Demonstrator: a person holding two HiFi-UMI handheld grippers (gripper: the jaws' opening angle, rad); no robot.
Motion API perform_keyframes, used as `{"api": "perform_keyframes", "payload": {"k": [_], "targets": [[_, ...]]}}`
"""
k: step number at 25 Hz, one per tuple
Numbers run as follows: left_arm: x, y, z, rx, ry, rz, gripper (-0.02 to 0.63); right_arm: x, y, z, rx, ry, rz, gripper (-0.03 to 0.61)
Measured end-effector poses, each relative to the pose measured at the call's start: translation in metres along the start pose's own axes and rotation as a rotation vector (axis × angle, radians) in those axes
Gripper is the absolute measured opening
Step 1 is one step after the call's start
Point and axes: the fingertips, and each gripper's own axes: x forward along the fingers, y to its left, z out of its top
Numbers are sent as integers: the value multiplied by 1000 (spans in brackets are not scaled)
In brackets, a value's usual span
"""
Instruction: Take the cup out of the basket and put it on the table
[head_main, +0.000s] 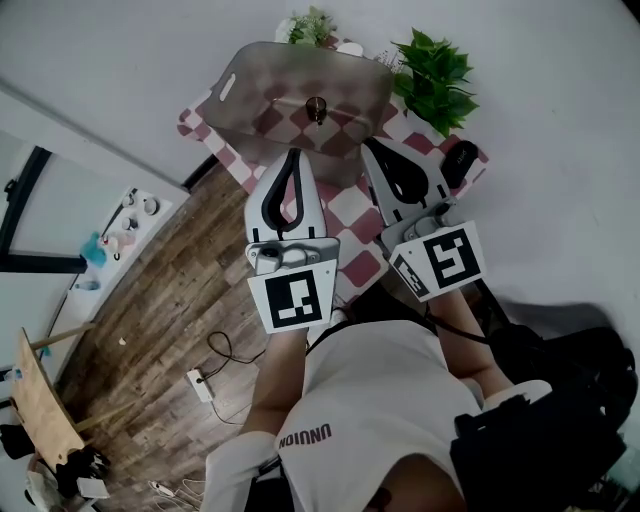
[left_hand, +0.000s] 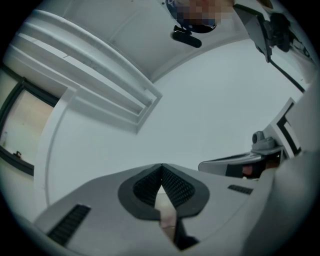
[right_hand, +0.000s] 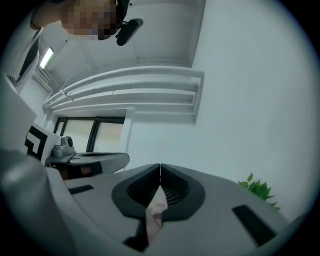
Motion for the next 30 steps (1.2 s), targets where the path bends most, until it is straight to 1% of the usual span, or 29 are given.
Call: {"api": "perform_keyframes", "payload": {"k": [7, 10, 11, 14, 17, 24, 27, 30], "targets": [[50, 11, -5, 31, 17, 52, 12, 42, -32, -6, 19, 3, 64, 18], [69, 16, -6, 43, 34, 71, 12, 56, -47, -8, 36, 6, 78, 18], [75, 19, -6, 50, 39, 76, 12, 60, -52, -9, 45, 7, 82, 18], [90, 28, -4, 115, 30, 83, 12, 72, -65, -12, 74, 12, 91, 18], [103, 35, -2, 125, 36, 98, 12, 80, -73, -11, 90, 7, 103, 18], [132, 44, 6, 98, 41, 64, 12, 90, -81, 1, 121, -21, 89, 18], [148, 53, 6, 88, 51, 37, 12, 96, -83, 5, 132, -27, 66, 18], [166, 61, -1, 73, 65, 5, 14, 101, -90, 5, 143, -33, 24, 18]]}}
